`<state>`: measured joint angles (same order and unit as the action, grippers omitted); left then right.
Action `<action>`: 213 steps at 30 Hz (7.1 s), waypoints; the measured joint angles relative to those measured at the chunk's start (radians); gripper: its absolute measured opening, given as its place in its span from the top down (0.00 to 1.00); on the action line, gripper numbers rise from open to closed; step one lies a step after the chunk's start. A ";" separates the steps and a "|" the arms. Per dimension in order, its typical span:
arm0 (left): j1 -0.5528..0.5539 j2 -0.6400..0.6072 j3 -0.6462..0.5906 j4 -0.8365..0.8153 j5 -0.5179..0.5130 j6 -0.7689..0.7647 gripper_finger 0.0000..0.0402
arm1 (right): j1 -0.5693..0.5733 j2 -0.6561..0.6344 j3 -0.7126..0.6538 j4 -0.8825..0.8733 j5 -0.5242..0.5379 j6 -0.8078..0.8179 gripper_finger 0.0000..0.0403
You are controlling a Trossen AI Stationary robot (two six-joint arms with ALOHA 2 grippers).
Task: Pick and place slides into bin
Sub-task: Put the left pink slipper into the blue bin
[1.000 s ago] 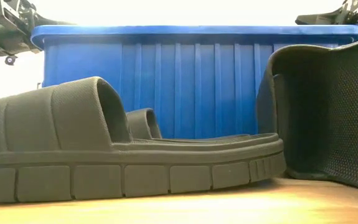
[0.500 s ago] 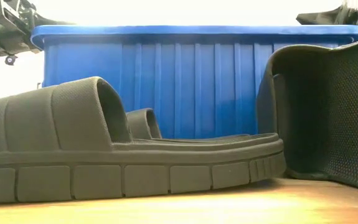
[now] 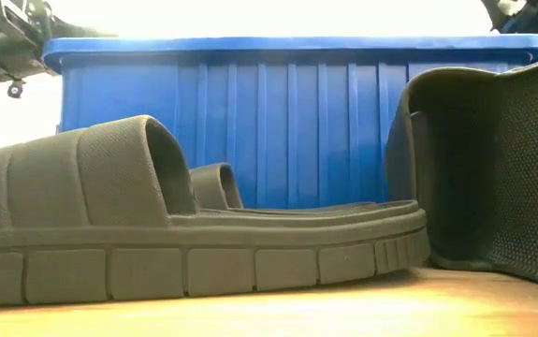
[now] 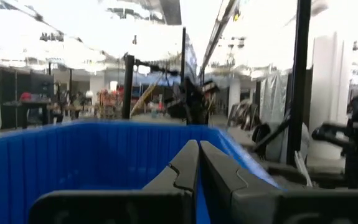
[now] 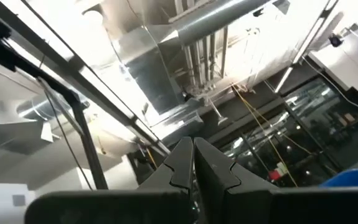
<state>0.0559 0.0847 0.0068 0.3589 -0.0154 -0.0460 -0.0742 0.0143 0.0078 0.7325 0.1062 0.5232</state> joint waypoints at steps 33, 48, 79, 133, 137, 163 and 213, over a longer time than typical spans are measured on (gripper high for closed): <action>0.001 0.579 0.688 0.343 0.197 -0.285 0.45 | 0.000 0.202 0.419 -0.389 0.052 -0.247 0.59; -0.060 0.785 1.199 -0.919 0.383 -0.368 0.45 | 0.000 0.425 0.727 -0.832 0.051 -0.233 0.63; -0.756 1.205 1.483 -1.922 0.027 -0.759 0.45 | 0.000 0.517 0.754 -0.833 0.052 -0.236 0.64; -1.192 1.552 1.058 -1.702 0.034 -1.310 0.98 | 0.000 0.518 0.754 -0.858 0.048 -0.179 0.69; -1.179 1.378 1.099 -1.697 0.041 -1.317 0.99 | 0.000 0.518 0.754 -0.858 0.049 -0.176 0.70; -0.198 1.118 1.319 -1.059 -0.734 -0.061 1.00 | 0.000 0.518 0.754 -0.856 0.049 -0.111 0.70; 0.437 1.599 1.003 -0.704 -0.751 0.629 1.00 | 0.000 0.517 0.753 -0.857 0.049 -0.131 0.73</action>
<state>0.4929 1.6837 1.0095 -0.3448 -0.7667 0.5827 -0.0744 0.5318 0.7612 -0.1246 0.1552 0.3927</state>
